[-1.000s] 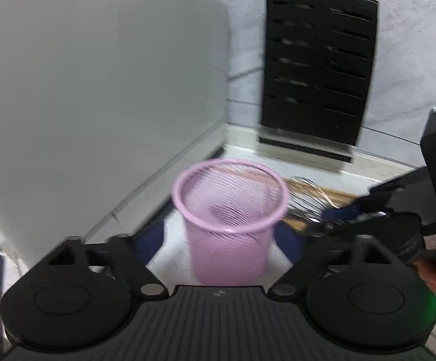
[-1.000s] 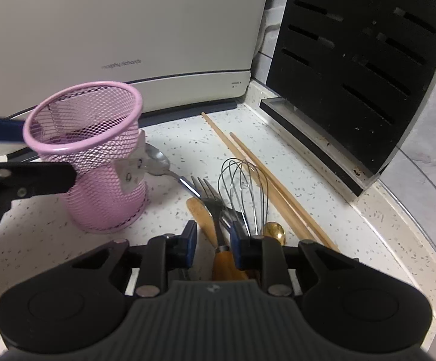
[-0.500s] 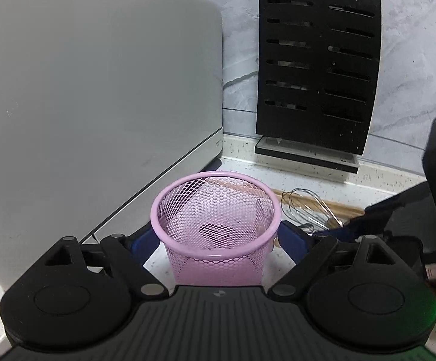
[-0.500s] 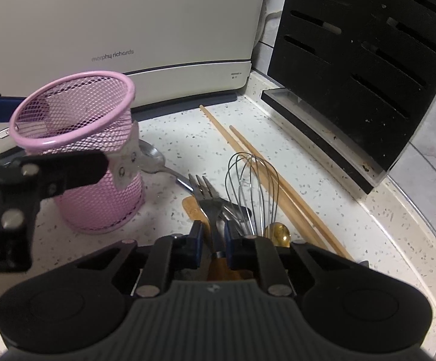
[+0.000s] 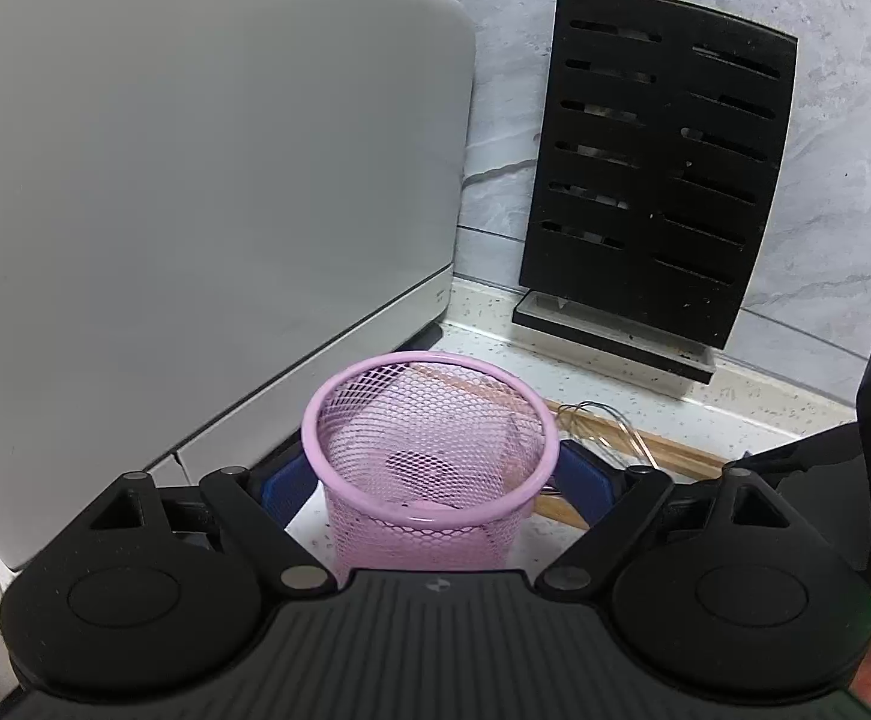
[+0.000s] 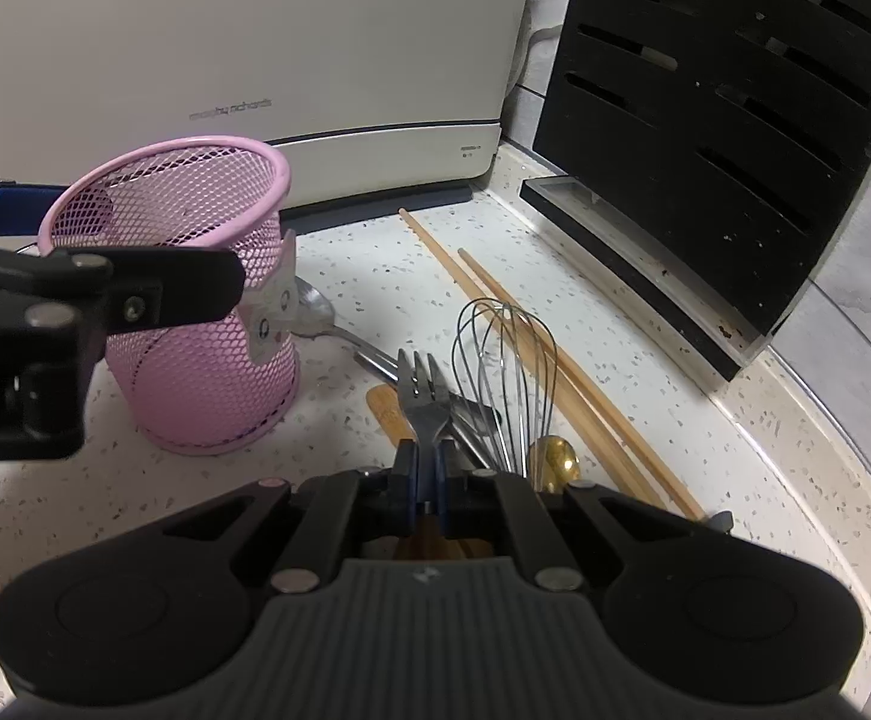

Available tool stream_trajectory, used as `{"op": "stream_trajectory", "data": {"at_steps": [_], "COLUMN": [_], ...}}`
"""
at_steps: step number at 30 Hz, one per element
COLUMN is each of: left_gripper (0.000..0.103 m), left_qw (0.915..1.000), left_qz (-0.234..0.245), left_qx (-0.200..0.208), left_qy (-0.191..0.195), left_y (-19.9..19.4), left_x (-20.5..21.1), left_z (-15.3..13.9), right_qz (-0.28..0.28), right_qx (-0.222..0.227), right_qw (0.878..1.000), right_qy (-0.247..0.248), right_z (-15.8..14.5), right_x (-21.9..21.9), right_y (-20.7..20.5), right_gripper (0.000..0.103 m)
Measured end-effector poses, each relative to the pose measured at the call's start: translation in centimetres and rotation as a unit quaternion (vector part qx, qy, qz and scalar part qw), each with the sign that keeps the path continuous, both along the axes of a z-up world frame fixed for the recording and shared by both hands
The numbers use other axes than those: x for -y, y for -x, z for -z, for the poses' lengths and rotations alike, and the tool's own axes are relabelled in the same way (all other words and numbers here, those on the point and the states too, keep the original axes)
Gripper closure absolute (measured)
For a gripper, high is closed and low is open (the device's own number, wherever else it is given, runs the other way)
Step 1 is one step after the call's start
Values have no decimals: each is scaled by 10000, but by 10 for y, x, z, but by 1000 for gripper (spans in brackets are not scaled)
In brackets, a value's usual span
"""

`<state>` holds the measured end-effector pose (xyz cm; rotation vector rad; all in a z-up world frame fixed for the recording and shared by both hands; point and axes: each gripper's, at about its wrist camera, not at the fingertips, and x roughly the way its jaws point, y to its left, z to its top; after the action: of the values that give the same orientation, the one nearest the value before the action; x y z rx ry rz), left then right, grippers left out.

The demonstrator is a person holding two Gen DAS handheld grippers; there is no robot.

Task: Organize utensils
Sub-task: 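Close the right tool on the wooden-handled fork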

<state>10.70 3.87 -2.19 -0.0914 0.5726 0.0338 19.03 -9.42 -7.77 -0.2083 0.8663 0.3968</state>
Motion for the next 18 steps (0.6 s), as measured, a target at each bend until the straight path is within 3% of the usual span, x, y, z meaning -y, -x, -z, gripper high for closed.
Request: {"op": "stream_trajectory", "data": {"at_steps": [11, 14, 18], "left_gripper": [13, 21, 41], "left_qw": [9996, 9990, 9981], "left_qz": [224, 406, 613], "left_qx": [-1, -25, -84], "left_qy": [-176, -157, 6], "left_y": [11, 17, 23], "left_x": [1, 0, -3], "left_z": [0, 0, -1], "right_qz": [110, 160, 252], "right_qx": [-79, -151, -233], "right_qw": [9993, 9983, 9961], "right_qy": [-339, -541, -811], "right_z": [-13, -21, -29], "right_x": [14, 20, 30], "right_y": [9, 15, 22], "right_gripper": [101, 101, 101]}}
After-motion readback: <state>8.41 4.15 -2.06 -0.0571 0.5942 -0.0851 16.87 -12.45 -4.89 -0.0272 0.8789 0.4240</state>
